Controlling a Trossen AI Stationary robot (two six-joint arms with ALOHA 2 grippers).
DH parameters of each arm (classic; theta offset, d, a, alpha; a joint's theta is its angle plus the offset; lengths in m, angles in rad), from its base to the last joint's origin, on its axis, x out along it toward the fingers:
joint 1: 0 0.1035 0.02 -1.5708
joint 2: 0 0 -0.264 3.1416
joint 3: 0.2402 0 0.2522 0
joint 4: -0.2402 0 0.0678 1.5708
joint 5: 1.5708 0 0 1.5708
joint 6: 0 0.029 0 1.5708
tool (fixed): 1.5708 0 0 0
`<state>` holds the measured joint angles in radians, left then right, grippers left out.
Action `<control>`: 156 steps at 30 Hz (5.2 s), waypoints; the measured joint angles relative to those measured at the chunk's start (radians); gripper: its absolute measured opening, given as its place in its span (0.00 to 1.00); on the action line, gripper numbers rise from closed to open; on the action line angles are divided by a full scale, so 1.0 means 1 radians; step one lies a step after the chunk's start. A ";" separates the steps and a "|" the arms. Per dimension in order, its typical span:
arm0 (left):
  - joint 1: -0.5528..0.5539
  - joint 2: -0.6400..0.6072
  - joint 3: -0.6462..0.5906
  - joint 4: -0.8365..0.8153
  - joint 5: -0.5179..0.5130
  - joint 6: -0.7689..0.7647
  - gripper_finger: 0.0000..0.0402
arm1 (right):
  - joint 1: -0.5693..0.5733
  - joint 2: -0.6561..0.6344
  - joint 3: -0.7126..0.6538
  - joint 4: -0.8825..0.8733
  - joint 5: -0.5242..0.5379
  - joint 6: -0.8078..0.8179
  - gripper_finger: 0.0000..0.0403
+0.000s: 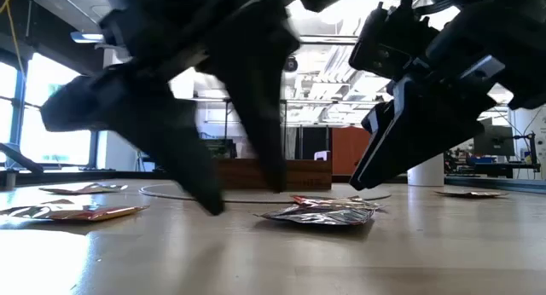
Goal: Pick & Place Tea
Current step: Put the purple tea bag into the left section of the wooden organizer
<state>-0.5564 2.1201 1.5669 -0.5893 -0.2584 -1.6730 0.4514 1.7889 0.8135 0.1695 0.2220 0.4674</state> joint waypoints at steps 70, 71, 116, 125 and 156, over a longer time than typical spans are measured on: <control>0.074 0.070 -0.002 0.178 -0.068 0.207 0.44 | 0.070 0.124 -0.001 0.257 -0.221 0.004 0.35; 0.074 0.070 -0.002 0.180 -0.063 0.206 0.44 | 0.070 0.124 -0.001 0.256 -0.220 0.004 0.35; 0.112 0.008 0.014 -0.087 -0.018 0.425 0.00 | 0.191 0.062 -0.003 0.092 -0.042 0.157 0.35; 0.151 -0.062 0.261 -0.666 -0.299 0.845 0.00 | 0.184 -0.039 -0.001 -0.089 0.099 0.077 0.35; 0.518 -0.062 0.039 -0.832 -0.527 1.131 0.00 | 0.164 -0.061 0.000 -0.203 0.170 0.048 0.35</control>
<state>-0.0380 2.0579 1.6058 -1.4215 -0.7850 -0.5420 0.6151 1.7275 0.8139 -0.0334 0.3921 0.5156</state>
